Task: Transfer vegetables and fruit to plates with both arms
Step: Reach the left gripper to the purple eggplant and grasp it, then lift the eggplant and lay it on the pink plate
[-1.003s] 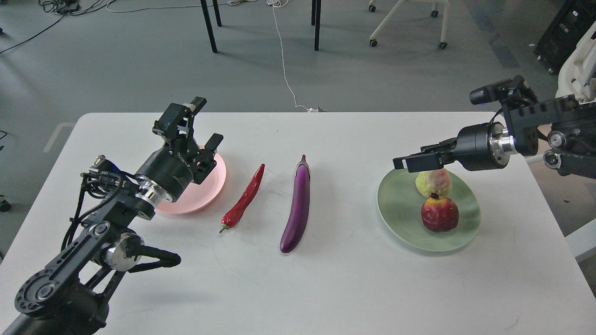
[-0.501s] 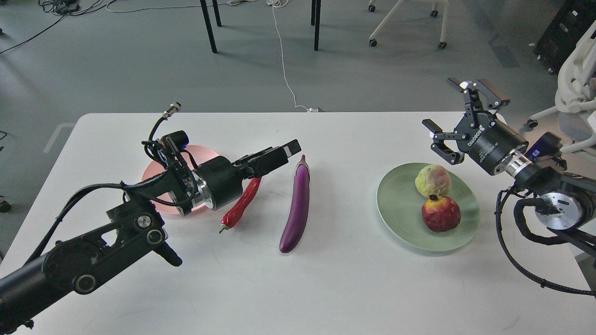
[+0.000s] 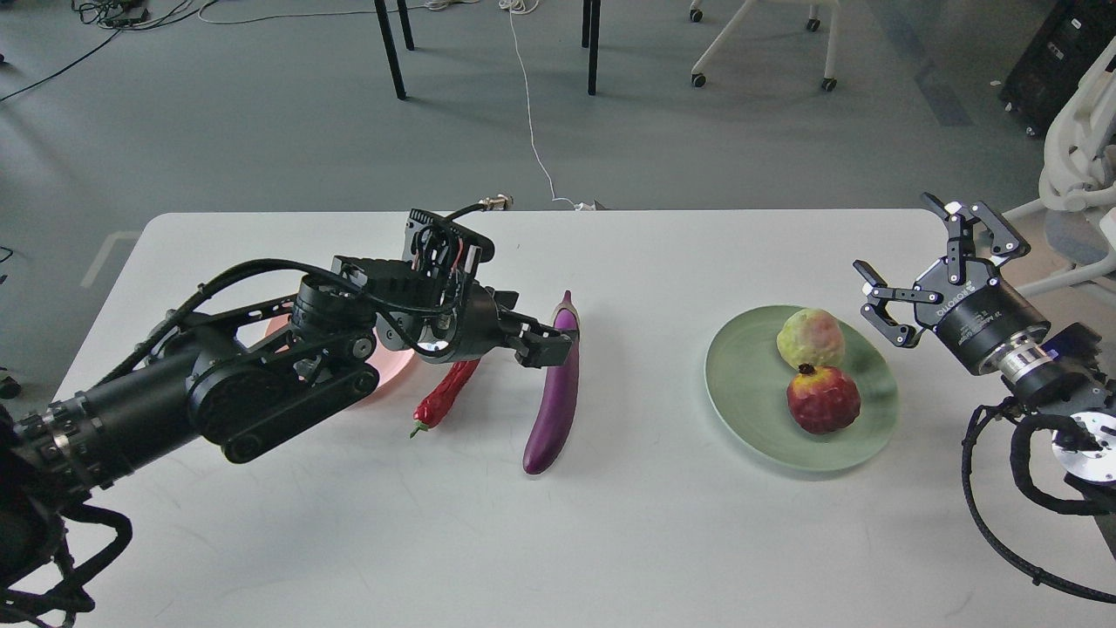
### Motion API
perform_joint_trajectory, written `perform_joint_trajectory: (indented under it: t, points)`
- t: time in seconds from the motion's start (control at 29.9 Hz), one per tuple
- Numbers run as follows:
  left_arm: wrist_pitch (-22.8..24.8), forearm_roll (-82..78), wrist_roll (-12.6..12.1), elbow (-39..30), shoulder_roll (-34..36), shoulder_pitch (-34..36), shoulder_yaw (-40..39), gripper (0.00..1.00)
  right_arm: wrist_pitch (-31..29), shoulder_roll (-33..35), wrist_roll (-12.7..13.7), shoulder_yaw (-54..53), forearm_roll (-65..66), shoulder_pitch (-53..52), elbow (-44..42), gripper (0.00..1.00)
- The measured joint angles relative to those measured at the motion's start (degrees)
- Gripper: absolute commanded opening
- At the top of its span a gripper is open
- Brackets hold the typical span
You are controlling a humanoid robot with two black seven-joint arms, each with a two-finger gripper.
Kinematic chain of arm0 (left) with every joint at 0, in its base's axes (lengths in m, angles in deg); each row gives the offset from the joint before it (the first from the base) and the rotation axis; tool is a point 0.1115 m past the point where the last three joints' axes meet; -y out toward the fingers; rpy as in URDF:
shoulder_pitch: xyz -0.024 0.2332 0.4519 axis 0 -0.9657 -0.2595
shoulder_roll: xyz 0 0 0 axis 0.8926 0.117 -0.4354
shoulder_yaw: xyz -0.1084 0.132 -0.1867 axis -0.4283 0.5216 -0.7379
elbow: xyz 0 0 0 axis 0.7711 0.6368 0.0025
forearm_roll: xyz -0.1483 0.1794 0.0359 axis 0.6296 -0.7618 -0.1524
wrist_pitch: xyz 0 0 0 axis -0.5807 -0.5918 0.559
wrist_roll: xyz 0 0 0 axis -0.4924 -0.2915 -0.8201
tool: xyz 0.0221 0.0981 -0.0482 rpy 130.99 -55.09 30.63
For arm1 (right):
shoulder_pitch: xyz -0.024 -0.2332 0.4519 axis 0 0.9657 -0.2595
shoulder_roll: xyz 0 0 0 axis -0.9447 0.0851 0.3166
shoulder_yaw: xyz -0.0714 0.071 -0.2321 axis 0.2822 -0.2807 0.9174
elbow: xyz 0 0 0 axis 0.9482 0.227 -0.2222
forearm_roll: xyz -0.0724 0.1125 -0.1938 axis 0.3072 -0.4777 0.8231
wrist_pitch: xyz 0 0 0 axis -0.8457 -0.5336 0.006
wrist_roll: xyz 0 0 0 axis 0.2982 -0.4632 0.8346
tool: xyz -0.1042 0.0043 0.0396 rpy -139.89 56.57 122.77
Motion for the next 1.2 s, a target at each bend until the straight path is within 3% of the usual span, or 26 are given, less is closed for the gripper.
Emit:
perform_joint_trajectory:
  t: [0.27, 0.53, 0.7, 0.87, 1.0, 1.2]
  points:
    - [0.0, 0.34, -1.69, 6.87, -7.09, 0.18, 1.2, 0.96, 0.12, 0.69, 0.0, 0.0, 0.0, 0.01, -0.11, 0.97]
    - [0.0, 0.43, -4.03, 8.88, -8.22, -0.05, 4.85, 0.9, 0.29, 0.73, 0.0, 0.0, 0.0, 0.63, -0.16, 0.97]
    - [0.0, 0.69, -4.61, 9.12, -8.3, -0.53, 5.12, 0.65, 0.21, 0.73, 0.0, 0.0, 0.0, 0.71, -0.16, 0.97]
    - [0.0, 1.32, -4.82, 9.62, -8.57, -0.97, 5.07, 0.2, 0.19, 0.73, 0.0, 0.0, 0.0, 0.71, -0.16, 0.97]
    - [0.0, 3.85, -6.92, 9.64, -9.99, -1.07, 4.99, 0.12, 0.19, 0.73, 0.0, 0.05, 0.0, 0.72, -0.12, 0.97]
    - [0.0, 9.67, -10.38, 8.56, -10.27, -0.63, 4.19, 0.12, 0.19, 0.65, 0.0, 0.04, 0.0, 0.72, -0.04, 0.97]
